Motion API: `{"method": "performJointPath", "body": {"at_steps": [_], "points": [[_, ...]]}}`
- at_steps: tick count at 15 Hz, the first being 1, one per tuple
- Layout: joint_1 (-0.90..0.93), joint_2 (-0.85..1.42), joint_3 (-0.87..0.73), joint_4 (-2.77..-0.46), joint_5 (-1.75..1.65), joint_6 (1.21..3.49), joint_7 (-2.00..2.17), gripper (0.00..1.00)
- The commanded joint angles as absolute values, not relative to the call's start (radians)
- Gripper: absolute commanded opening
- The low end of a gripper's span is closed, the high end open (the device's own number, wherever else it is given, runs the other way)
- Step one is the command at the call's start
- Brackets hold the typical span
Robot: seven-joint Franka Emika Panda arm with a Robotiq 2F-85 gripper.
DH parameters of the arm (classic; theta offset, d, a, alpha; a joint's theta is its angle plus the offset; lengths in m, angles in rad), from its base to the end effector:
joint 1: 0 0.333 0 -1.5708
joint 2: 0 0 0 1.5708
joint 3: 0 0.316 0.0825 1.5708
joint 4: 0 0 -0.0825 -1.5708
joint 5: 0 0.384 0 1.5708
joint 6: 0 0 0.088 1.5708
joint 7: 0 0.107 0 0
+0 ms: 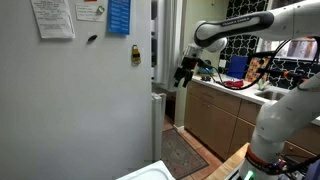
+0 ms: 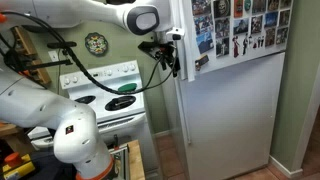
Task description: Close the fridge door
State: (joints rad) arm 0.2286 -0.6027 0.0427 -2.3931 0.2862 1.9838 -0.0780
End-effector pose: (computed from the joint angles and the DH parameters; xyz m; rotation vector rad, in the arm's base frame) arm 0.3697 0.1236 0.5507 -2.8434 -0.3634 -0.2438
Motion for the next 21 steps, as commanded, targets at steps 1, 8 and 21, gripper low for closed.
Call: {"method": "performJointPath", "body": {"at_steps": [1, 8, 21], "points": [[0.212, -0.602, 0.056, -2.391, 0.295, 1.98, -0.085, 1.0], [0.206, -0.638, 0.046, -2.392, 0.285, 1.972, -0.095, 1.0], [0.168, -0.739, 0.033, -2.357, 0.263, 1.937, -0.107, 1.0]]}}
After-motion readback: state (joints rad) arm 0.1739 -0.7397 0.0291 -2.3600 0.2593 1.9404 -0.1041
